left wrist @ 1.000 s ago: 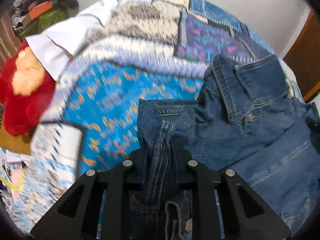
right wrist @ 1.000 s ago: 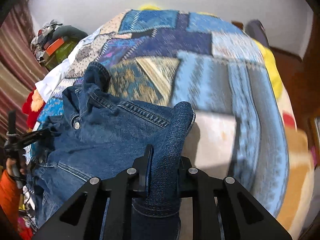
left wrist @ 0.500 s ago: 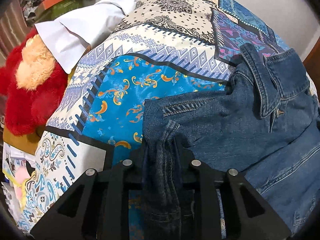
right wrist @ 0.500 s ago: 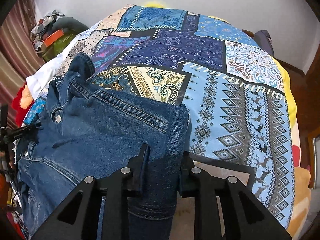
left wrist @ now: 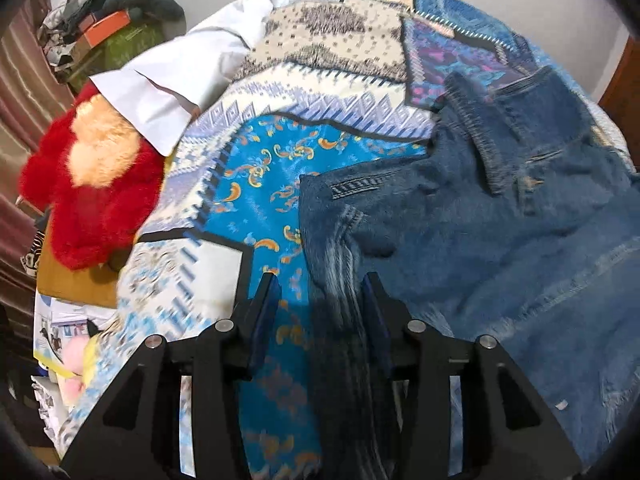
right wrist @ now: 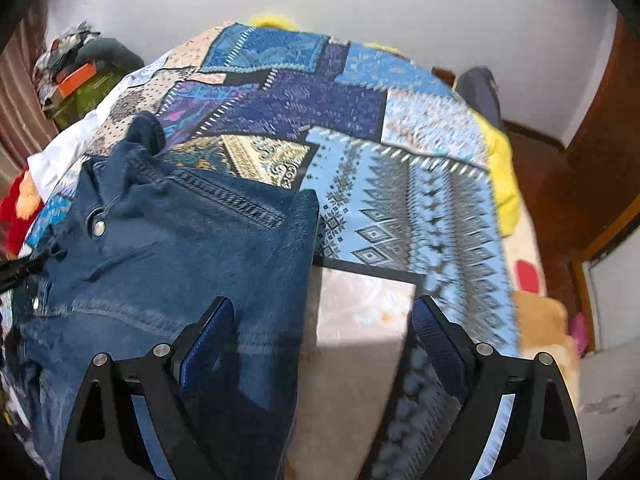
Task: Fold large clothes
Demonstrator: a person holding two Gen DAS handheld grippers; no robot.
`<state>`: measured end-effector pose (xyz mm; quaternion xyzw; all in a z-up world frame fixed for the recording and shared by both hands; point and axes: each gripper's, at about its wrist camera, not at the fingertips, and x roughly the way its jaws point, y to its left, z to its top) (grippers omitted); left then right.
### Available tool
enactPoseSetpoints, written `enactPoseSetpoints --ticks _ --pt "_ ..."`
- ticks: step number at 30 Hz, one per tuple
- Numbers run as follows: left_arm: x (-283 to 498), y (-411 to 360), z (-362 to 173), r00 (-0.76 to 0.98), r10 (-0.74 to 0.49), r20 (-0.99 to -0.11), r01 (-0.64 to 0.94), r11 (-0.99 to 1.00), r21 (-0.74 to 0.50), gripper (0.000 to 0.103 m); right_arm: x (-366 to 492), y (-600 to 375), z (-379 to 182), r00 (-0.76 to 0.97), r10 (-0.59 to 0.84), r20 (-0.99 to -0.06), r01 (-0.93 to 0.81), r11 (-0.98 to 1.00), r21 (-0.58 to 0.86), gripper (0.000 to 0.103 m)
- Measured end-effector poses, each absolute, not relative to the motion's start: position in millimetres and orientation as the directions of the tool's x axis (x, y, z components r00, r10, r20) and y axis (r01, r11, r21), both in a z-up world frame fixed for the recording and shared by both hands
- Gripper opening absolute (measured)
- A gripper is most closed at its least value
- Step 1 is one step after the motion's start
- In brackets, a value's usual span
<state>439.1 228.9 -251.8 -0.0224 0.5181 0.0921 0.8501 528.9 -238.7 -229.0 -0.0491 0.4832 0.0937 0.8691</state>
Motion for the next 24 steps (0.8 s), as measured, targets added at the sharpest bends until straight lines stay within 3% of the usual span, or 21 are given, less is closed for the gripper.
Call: enactPoseSetpoints --ticks 3,10,12,16,17,24 --pt "419 222 -223 0.504 0.11 -0.857 -0.176 0.984 0.023 0.043 504 -231 -201 0.555 0.124 -0.823 -0.246 0.969 -0.02 0.09" --pt "364 193 -142 0.659 0.073 -0.749 -0.142 0.989 -0.029 0.06 438 -211 -128 0.631 0.195 -0.751 -0.313 0.95 -0.016 0.091" --pt "350 186 -126 0.687 0.07 -0.723 -0.128 0.991 -0.025 0.067 416 -206 -110 0.64 0.231 -0.732 -0.333 0.943 0.007 0.093" --pt "313 171 -102 0.732 0.078 -0.677 -0.119 0.993 -0.015 0.097 377 -200 -85 0.657 0.287 -0.697 -0.357 0.933 0.047 0.099" --pt "305 169 -100 0.737 0.079 -0.672 -0.122 0.992 -0.018 0.1 366 -199 -81 0.655 0.303 -0.692 -0.364 0.929 0.063 0.099" --pt "252 169 -112 0.717 0.049 -0.696 -0.127 0.99 -0.061 0.101 309 -201 -87 0.597 0.367 -0.713 -0.395 0.908 0.136 0.101"
